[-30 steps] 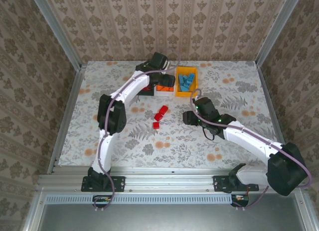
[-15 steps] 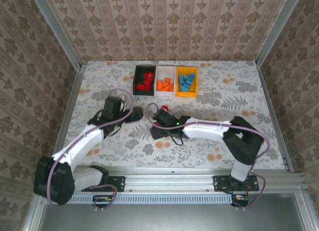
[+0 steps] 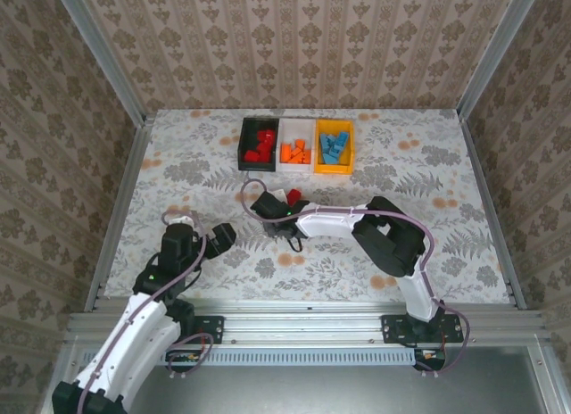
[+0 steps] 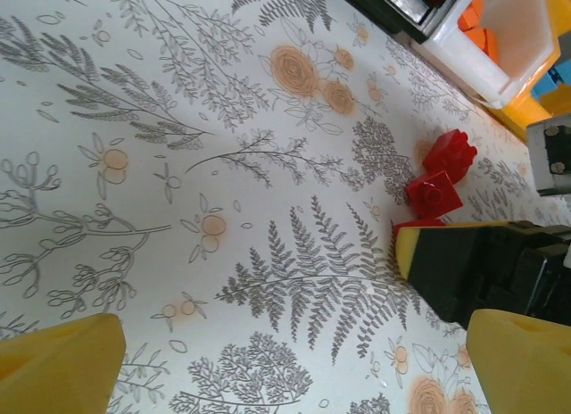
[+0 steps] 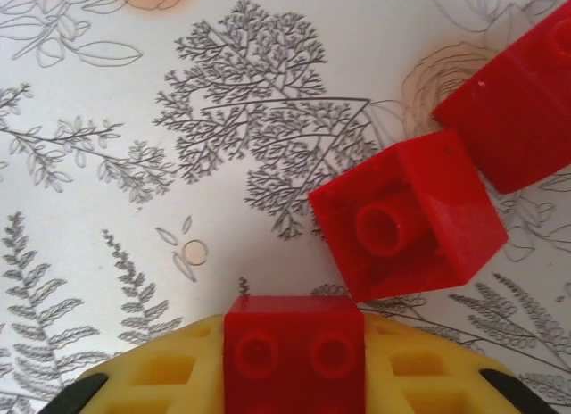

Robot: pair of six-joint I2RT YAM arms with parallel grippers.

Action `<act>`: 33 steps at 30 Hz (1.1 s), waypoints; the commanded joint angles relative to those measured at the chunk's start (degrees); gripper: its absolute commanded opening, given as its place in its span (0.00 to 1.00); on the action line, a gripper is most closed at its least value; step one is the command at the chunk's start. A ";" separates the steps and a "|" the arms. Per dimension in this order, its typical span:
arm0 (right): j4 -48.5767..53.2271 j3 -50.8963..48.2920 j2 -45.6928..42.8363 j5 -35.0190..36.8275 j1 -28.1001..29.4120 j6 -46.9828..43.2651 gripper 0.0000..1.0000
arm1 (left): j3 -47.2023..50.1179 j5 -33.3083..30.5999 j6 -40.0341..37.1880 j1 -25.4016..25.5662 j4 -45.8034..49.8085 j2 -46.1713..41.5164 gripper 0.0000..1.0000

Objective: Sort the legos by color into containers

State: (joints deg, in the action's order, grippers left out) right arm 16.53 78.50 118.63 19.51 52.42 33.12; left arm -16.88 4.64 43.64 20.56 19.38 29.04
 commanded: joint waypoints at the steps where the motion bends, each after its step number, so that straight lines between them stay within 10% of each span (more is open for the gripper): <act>1: 1.09 1.52 -1.33 4.80 0.20 -1.28 0.27 | 2.46 -1.03 2.25 -0.68 3.05 -2.14 1.00; 8: 5.22 10.09 -5.64 5.80 -1.26 -8.75 0.29 | 5.51 1.56 7.52 -1.48 -1.73 1.11 1.00; 16: 2.29 34.71 12.57 9.49 -7.53 -17.84 0.30 | 6.72 4.46 9.55 -1.57 -5.92 5.64 1.00; 24: 20.34 78.54 38.11 5.64 -11.90 -20.53 0.34 | 5.99 4.28 7.04 -1.66 -5.42 6.98 1.00; 28: 16.70 77.13 38.81 2.34 -12.60 -21.86 0.67 | 4.13 4.41 5.17 -1.83 -4.30 9.02 1.00; 33: 13.16 73.77 34.06 1.66 -11.55 -24.60 0.71 | 1.82 5.12 3.50 -1.84 -4.08 12.15 1.00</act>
State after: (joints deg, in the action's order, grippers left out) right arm 30.76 153.45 157.47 22.90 39.92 11.25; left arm -12.60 8.25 49.60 19.03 15.40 40.10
